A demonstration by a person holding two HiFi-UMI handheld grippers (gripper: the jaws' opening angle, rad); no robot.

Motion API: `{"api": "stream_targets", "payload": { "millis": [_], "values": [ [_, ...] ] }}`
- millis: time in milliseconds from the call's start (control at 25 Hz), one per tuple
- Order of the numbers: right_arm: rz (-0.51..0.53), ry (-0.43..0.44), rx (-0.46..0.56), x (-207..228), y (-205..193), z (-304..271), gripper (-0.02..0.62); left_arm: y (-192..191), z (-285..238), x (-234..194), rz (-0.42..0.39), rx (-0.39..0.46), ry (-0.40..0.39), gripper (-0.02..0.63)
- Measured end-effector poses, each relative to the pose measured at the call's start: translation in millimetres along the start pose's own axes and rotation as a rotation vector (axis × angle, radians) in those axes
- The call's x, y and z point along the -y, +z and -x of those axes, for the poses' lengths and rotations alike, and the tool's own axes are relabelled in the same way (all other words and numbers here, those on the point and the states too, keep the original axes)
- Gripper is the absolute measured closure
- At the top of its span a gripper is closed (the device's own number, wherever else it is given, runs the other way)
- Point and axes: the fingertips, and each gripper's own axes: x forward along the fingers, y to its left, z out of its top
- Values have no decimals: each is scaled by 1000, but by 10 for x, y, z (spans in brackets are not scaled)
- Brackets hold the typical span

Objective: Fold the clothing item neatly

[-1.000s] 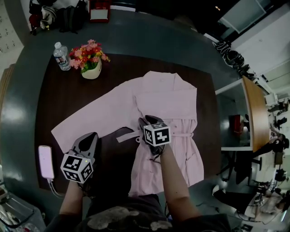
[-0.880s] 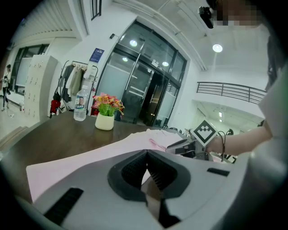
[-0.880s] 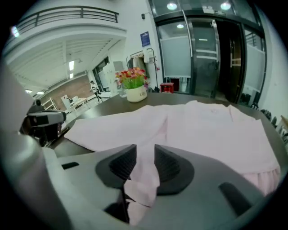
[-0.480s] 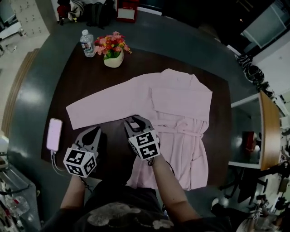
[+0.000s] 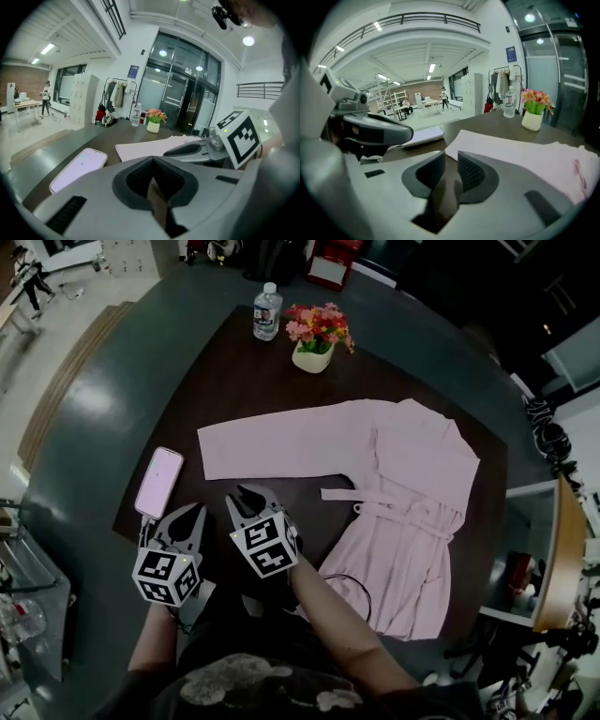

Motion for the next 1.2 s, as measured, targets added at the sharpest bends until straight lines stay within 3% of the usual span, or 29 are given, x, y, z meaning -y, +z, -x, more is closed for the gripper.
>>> {"api": "stream_targets", "payload": {
  "millis": [120, 440, 640, 720, 1000, 1200],
  "values": [
    [9, -53, -21, -61, 87, -357, 522, 35, 45, -253, -29, -9, -37, 596],
    [107, -85, -195, -197, -83, -1051, 522, 111, 71, -724, -25, -19, -108, 597],
    [72, -104, -218, -179, -122, -1095, 528, 82, 83, -800, -24, -33, -146, 595],
    [39, -107, -224, -155, -120, -1082, 561, 66, 73, -801, -24, -39, -160, 595],
    [-38, -179, -133, -18, 152, -768, 586, 150, 44, -642, -52, -39, -219, 595],
    [-108, -257, -20, 322, 421, -318, 586, 203, -61, -368, -92, -43, -282, 597]
  ]
}}
